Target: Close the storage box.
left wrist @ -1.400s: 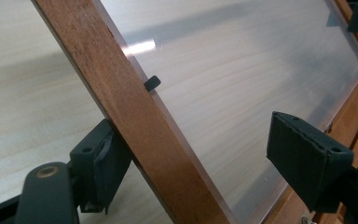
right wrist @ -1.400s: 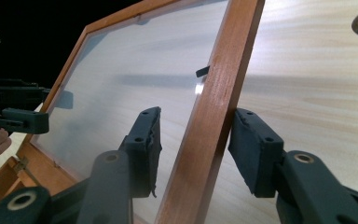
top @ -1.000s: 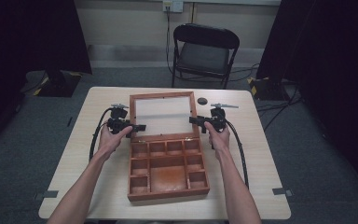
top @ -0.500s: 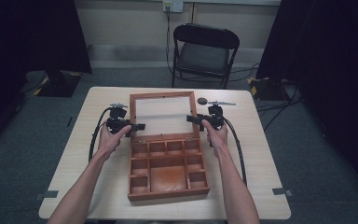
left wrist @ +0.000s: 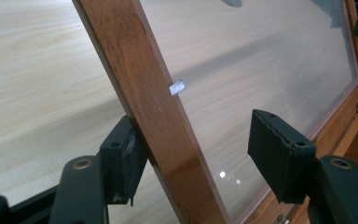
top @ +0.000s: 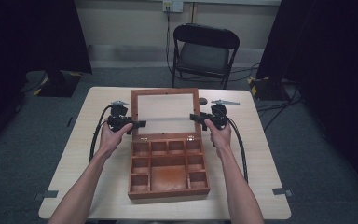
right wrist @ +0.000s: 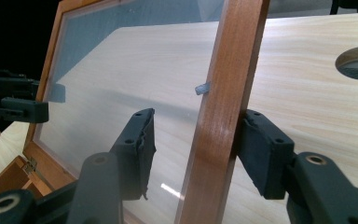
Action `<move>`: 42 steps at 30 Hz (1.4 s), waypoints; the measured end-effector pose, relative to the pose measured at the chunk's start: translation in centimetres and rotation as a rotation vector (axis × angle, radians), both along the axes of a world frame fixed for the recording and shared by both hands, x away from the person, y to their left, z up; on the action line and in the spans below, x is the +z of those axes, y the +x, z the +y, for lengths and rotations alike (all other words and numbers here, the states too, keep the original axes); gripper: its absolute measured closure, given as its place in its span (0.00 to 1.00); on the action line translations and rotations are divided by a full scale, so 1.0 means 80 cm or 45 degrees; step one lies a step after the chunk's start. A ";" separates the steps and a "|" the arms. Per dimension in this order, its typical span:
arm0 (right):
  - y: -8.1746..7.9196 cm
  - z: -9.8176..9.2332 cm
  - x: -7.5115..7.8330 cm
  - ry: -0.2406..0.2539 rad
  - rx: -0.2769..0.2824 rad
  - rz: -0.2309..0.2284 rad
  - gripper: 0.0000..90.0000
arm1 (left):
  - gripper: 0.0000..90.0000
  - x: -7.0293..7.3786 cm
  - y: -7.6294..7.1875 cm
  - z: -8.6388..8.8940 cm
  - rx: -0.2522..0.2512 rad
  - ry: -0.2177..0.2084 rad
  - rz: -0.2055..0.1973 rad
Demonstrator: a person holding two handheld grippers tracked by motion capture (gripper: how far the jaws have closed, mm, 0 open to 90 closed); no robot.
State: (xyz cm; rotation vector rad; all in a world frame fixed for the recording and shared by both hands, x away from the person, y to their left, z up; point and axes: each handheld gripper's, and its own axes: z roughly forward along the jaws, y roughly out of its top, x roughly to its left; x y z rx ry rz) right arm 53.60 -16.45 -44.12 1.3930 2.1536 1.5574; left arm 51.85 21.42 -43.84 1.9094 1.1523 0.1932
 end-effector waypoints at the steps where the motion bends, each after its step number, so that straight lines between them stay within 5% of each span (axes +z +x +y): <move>1: -0.003 -0.001 0.003 -0.007 -0.001 -0.007 0.52 | 0.42 0.001 0.000 -0.002 0.000 -0.001 -0.004; 16: -0.024 -0.004 0.021 -0.097 -0.015 -0.060 0.52 | 0.42 0.014 -0.003 -0.012 -0.010 0.006 -0.046; 42: -0.052 -0.011 0.042 -0.114 0.004 -0.121 0.54 | 0.42 0.036 -0.024 -0.014 -0.056 -0.018 -0.117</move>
